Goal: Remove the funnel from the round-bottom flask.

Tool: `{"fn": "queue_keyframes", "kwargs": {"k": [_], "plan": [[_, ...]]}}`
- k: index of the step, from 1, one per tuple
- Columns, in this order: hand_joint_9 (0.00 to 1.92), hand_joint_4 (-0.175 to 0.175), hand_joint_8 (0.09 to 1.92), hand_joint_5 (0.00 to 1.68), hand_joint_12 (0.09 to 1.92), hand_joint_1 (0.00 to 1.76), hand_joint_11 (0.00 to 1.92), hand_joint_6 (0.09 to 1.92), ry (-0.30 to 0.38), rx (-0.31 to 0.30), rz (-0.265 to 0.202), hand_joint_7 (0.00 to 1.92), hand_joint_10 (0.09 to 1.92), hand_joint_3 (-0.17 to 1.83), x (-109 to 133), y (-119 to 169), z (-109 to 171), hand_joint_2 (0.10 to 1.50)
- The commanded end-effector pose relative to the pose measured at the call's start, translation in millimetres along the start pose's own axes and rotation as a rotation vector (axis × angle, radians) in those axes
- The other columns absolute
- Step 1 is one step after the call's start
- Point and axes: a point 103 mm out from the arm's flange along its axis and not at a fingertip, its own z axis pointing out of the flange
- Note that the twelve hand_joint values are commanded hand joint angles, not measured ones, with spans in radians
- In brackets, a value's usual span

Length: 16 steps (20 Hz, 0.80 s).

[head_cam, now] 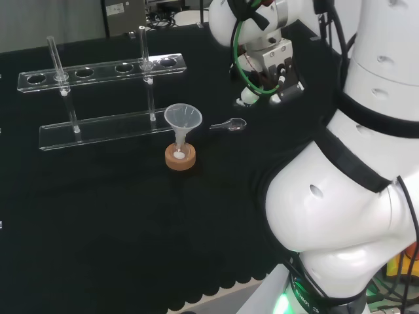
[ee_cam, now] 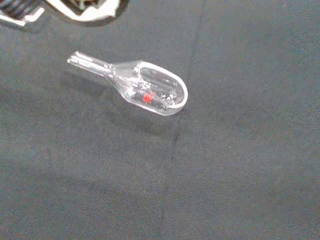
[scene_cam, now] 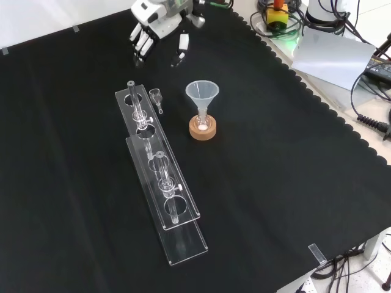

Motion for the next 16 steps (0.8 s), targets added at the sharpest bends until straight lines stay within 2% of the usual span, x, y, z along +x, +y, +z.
{"fn": "queue_keyframes", "kwargs": {"k": [1, 5, 7, 16], "plan": [[0.89, -0.051, 0.68, 0.39, 1.29, 0.77, 0.44, 0.12, -0.013, -0.005, 0.014, 0.43, 0.09, 0.59, 7.4, -33.1, -19.3, 0.7], [0.91, -0.053, 0.68, 0.4, 1.28, 0.76, 0.47, 0.11, 0.039, -0.054, -0.008, 0.45, 0.09, 0.58, 13.4, -48.1, -33.4, 0.71], [0.91, -0.059, 0.67, 0.38, 1.28, 0.75, 0.5, 0.09, 0.052, -0.054, -0.022, 0.44, 0.09, 0.57, 17.0, -56.3, -40.1, 0.71], [0.87, -0.065, 0.65, 0.28, 1.28, 0.69, 0.55, 0.09, 0.023, -0.032, -0.083, 0.36, 0.09, 0.55, 49.2, -83.8, -64.8, 0.68]]}}
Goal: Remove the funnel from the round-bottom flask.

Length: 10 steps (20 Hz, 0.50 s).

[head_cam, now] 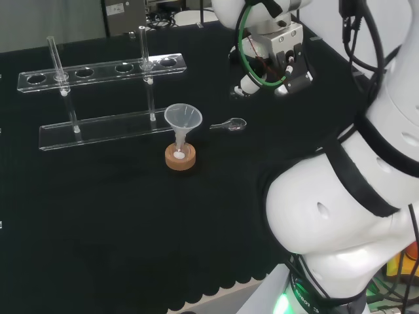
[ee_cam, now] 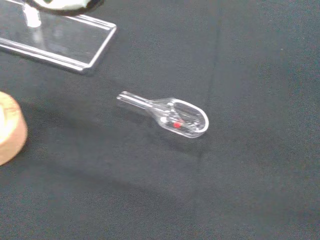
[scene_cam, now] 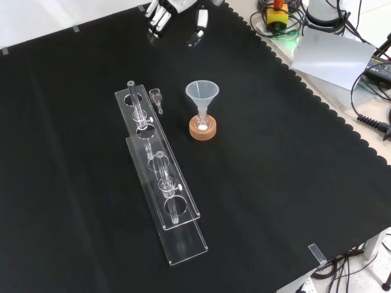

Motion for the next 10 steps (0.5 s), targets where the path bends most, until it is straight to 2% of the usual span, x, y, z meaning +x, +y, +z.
{"fn": "queue_keyframes", "kwargs": {"k": [1, 6, 10], "plan": [[0.86, -0.064, 0.65, 0.27, 1.28, 0.68, 0.55, 0.09, -0.004, 0.035, -0.062, 0.35, 0.09, 0.55, 33.5, -22.4, -11.8, 0.68], [0.8, -0.056, 0.65, 0.2, 1.29, 0.64, 0.53, 0.09, -0.013, 0.061, -0.092, 0.28, 0.09, 0.52, 54.1, -25.4, -17.2, 0.66], [0.72, -0.06, 0.66, 0.11, 1.32, 0.6, 0.5, 0.09, -0.027, 0.119, -0.12, 0.18, 0.09, 0.48, 72.8, -21.6, -16.6, 0.66]]}}
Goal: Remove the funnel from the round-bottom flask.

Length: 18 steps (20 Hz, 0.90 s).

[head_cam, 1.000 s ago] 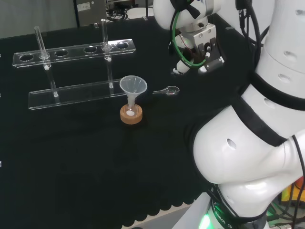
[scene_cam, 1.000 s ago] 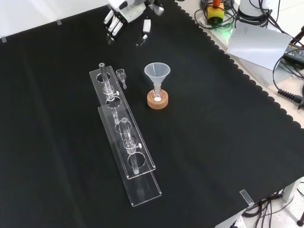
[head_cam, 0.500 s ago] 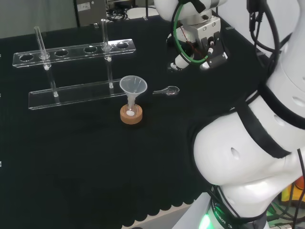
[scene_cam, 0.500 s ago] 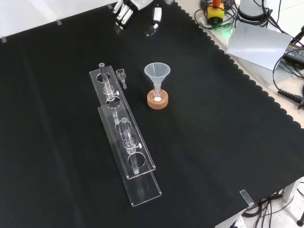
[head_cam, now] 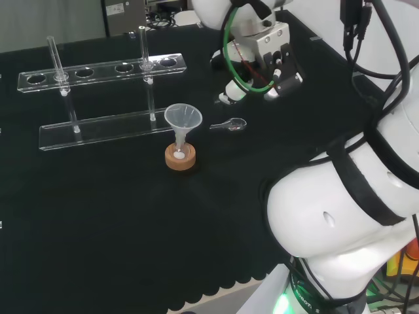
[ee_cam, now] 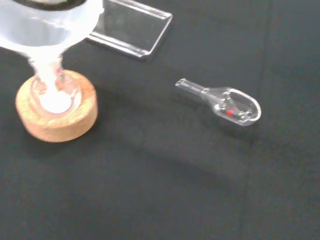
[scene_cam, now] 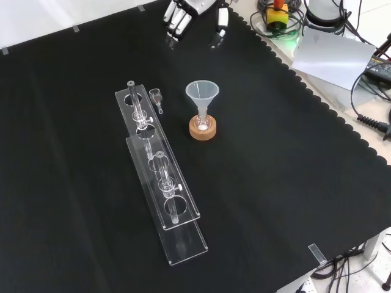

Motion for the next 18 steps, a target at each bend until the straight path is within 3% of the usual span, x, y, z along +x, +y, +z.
{"fn": "queue_keyframes", "kwargs": {"k": [1, 12, 18], "plan": [[0.7, -0.06, 0.66, 0.08, 1.32, 0.59, 0.49, 0.09, -0.018, 0.074, -0.041, 0.15, 0.09, 0.46, 27.8, 5.4, -0.2, 0.66], [0.59, -0.052, 0.64, 0.0, 1.34, 0.57, 0.46, 0.09, -0.062, 0.079, -0.117, 0.01, 0.09, 0.38, 59.5, 26.8, 6.4, 0.66], [0.4, -0.052, 0.29, 0.0, 1.37, 0.53, 0.4, 0.09, -0.08, 0.1, -0.136, 0.0, 0.09, 0.32, 65.6, 33.1, 10.3, 0.67]]}}
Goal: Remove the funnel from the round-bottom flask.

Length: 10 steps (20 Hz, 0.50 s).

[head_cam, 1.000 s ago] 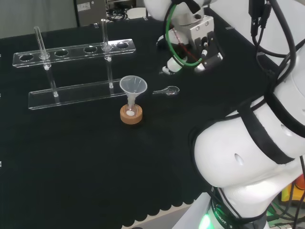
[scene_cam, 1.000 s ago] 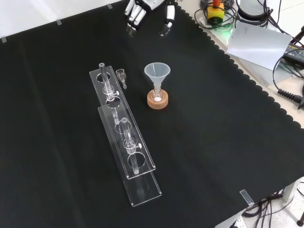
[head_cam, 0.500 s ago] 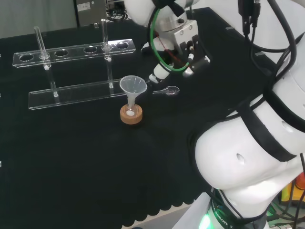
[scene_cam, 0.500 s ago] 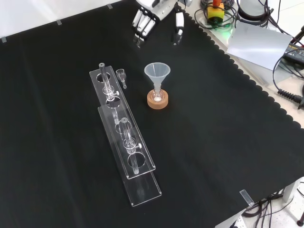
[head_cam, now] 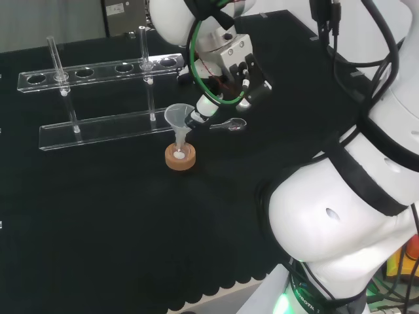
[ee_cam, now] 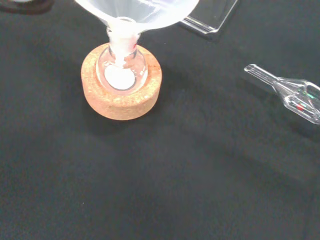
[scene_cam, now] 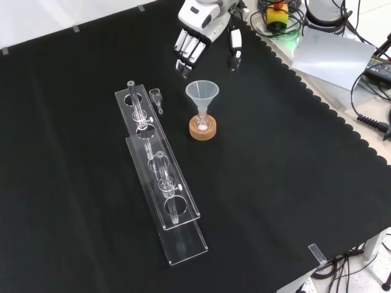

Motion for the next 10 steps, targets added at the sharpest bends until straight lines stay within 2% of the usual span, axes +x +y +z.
{"fn": "queue_keyframes", "kwargs": {"k": [1, 5, 10], "plan": [[0.38, -0.052, 0.23, 0.0, 1.38, 0.52, 0.39, 0.09, -0.021, 0.016, -0.019, 0.0, 0.09, 0.3, 5.8, 8.2, 1.4, 0.67], [0.33, -0.052, 0.09, 0.0, 1.41, 0.5, 0.36, 0.09, -0.019, 0.026, -0.029, 0.0, 0.09, 0.25, 8.0, 13.3, 7.4, 0.68], [0.29, -0.049, 0.09, 0.0, 1.43, 0.5, 0.32, 0.09, -0.021, 0.039, -0.039, 0.0, 0.09, 0.21, 9.0, 21.9, 15.0, 0.7]]}}
